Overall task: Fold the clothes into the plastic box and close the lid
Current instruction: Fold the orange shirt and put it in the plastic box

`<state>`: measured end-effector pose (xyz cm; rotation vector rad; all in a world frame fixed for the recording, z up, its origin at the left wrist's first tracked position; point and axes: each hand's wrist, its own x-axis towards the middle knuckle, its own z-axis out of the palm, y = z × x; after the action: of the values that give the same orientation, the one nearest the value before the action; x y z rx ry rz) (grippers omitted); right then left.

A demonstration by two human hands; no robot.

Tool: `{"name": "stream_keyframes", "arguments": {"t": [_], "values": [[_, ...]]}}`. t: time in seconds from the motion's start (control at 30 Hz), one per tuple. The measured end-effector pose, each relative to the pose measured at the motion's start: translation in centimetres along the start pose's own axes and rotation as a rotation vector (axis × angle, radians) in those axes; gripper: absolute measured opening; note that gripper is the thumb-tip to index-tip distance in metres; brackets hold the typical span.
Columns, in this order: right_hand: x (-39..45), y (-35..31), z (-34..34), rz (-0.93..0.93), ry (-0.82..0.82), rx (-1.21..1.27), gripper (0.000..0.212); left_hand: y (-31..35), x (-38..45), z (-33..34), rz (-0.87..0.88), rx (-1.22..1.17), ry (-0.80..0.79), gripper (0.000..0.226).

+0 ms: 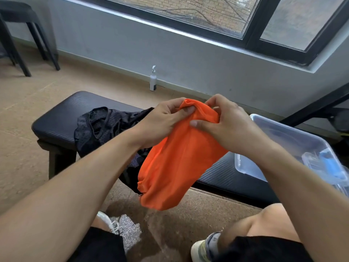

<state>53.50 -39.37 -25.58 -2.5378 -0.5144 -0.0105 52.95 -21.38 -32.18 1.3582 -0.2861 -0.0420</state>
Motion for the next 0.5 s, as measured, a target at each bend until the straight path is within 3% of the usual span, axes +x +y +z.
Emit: {"name": "stream_keyframes", "arguments": {"t": [0.1, 0.27, 0.37, 0.43, 0.5], "values": [[0.6, -0.8, -0.6, -0.016, -0.088, -0.083, 0.023, 0.1, -0.2, -0.5, 0.002, 0.061, 0.038, 0.027], [0.8, -3.4, -3.5, -0.044, -0.255, -0.145, 0.024, 0.1, -0.5, -2.0, -0.058, 0.105, -0.041, 0.050], [1.7, -4.7, -5.2, -0.040, -0.229, -0.280, 0.033, -0.4, -0.5, -2.9, -0.113, 0.149, -0.110, 0.061], [2.2, -5.5, -6.4, -0.024, -0.211, -0.227, 0.035, -0.8, -0.5, -2.7, -0.158, 0.181, -0.143, 0.056], [3.0, -6.0, -7.8, 0.032, -0.211, -0.022, 0.032, -1.2, -0.7, -1.9, -0.198, 0.210, -0.188, 0.050]]}}
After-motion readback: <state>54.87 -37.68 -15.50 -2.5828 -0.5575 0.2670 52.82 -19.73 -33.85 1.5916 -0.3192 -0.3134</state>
